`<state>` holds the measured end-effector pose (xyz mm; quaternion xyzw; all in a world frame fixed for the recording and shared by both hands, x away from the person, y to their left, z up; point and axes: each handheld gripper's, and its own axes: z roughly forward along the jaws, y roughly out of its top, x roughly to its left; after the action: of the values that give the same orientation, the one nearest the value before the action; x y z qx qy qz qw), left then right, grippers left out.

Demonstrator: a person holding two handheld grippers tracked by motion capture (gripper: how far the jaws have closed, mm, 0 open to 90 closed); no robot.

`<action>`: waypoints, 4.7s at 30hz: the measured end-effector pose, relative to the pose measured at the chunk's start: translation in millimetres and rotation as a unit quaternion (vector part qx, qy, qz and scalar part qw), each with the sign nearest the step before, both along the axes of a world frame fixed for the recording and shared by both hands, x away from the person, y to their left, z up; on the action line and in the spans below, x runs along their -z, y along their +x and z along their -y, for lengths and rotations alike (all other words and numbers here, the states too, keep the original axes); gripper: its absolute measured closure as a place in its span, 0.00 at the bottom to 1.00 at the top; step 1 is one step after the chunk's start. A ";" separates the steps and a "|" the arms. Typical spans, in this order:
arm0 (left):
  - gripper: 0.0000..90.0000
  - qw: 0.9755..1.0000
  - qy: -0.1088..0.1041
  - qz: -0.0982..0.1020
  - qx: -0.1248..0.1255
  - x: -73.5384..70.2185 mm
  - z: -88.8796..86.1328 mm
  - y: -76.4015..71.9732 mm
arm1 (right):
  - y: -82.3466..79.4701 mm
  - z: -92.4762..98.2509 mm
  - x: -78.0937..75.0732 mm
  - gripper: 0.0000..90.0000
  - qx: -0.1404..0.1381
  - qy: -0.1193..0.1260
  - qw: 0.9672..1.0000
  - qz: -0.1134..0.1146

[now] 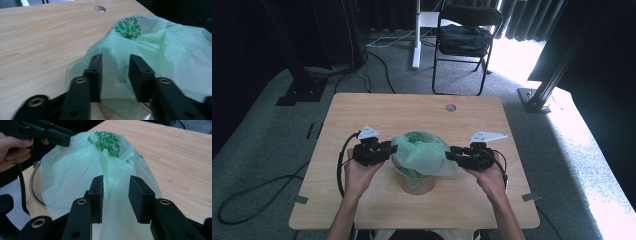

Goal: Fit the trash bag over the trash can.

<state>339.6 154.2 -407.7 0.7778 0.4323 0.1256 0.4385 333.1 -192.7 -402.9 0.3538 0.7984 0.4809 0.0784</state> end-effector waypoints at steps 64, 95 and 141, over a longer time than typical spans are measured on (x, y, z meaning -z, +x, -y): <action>1.00 0.995 -0.043 -0.066 0.065 62.3 -37.2 -43.7 | -32.3 15.8 45.4 1.00 -0.020 0.003 0.999 -0.049; 0.69 0.998 -0.040 -0.026 0.051 54.9 -44.5 -47.6 | -44.2 17.0 30.5 0.70 -0.029 0.040 0.998 -0.023; 0.69 0.994 -0.058 0.053 0.080 14.9 -30.0 -51.4 | -43.5 6.9 33.3 0.70 -0.046 0.002 0.999 -0.020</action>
<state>288.2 184.2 -422.6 0.7755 0.3513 0.1065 0.5136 289.6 -199.6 -436.2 0.3268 0.8143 0.4781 0.0395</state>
